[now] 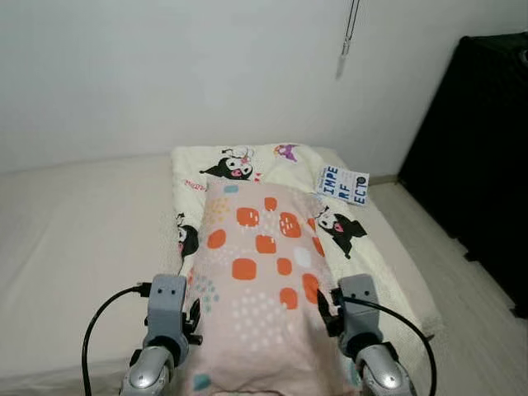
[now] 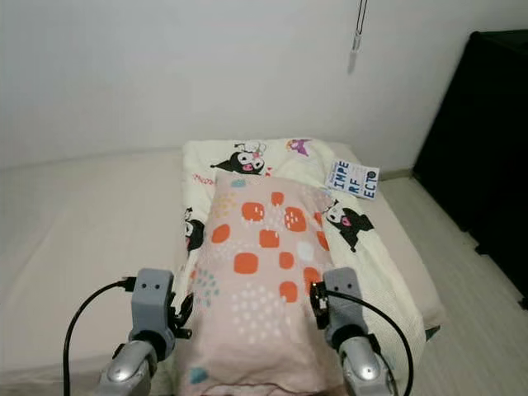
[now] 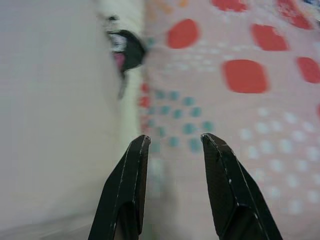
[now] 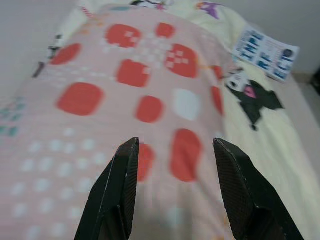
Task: Clean up the room
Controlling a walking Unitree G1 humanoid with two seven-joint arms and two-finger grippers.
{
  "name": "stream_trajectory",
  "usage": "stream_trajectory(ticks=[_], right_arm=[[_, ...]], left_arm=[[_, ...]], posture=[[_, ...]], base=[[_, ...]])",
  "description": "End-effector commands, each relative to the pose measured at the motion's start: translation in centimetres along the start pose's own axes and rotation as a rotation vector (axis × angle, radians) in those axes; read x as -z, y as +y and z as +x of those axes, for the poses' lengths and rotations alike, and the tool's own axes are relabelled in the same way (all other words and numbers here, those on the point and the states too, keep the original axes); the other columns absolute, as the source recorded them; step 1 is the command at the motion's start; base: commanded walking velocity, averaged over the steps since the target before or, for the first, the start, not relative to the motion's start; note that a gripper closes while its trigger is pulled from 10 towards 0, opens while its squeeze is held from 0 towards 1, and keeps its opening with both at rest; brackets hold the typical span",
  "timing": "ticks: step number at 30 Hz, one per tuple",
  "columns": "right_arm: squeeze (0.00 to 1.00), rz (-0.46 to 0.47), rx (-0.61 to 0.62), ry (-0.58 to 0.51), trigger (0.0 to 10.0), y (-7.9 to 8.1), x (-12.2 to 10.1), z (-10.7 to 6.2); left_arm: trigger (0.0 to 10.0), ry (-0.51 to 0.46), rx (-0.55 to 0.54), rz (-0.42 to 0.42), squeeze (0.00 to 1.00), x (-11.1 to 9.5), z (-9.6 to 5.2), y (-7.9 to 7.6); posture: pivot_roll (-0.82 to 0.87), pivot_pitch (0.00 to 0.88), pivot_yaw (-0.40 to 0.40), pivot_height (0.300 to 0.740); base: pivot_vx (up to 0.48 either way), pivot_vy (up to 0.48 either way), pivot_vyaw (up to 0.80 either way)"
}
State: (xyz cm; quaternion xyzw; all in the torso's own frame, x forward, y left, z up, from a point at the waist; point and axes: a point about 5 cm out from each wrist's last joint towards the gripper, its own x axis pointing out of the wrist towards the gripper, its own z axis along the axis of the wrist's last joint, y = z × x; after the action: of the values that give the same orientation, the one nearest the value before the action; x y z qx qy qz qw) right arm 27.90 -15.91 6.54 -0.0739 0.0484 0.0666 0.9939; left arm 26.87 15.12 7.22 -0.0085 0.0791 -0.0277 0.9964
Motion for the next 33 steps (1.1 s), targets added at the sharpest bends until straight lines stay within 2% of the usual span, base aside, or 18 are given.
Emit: stream_trajectory(ticks=[1, 6, 8, 18, 33], right_arm=[[0.0, -0.006, -0.004, 0.016, 10.0, 0.0, 0.5, -0.2], [0.0, -0.001, -0.011, 0.011, 10.0, 0.0, 0.4, -0.2], [0.0, 0.022, -0.011, 0.012, 10.0, -0.1, 0.3, -0.1], [0.0, 0.017, 0.003, 0.007, 10.0, -0.8, 0.0, 0.2], [0.0, 0.031, 0.033, -0.024, 10.0, -2.0, -0.7, 0.5]], left_arm=[[10.0, -0.019, -0.033, -0.018, 0.0, 0.0, -0.3, 0.4], [10.0, -0.038, -0.055, -0.042, 0.0, -0.3, -0.3, 0.7], [10.0, -0.029, -0.061, -0.043, 0.0, -0.2, -0.3, 0.8], [10.0, -0.005, -0.052, -0.042, 0.0, 0.3, -0.2, 0.5], [10.0, -0.017, -0.069, -0.065, 0.0, -0.1, 0.3, 1.1]], posture=[[-0.04, 0.147, 0.017, 0.74], [-0.04, 0.142, 0.018, 0.74], [-0.04, 0.138, 0.021, 0.74], [-0.05, 0.127, 0.024, 0.74], [-0.05, 0.129, 0.034, 0.69]], base=[[0.0, 0.0, 0.0], [0.0, 0.0, 0.0], [0.0, 0.0, 0.0], [0.0, 0.0, 0.0], [0.0, 0.0, 0.0]])
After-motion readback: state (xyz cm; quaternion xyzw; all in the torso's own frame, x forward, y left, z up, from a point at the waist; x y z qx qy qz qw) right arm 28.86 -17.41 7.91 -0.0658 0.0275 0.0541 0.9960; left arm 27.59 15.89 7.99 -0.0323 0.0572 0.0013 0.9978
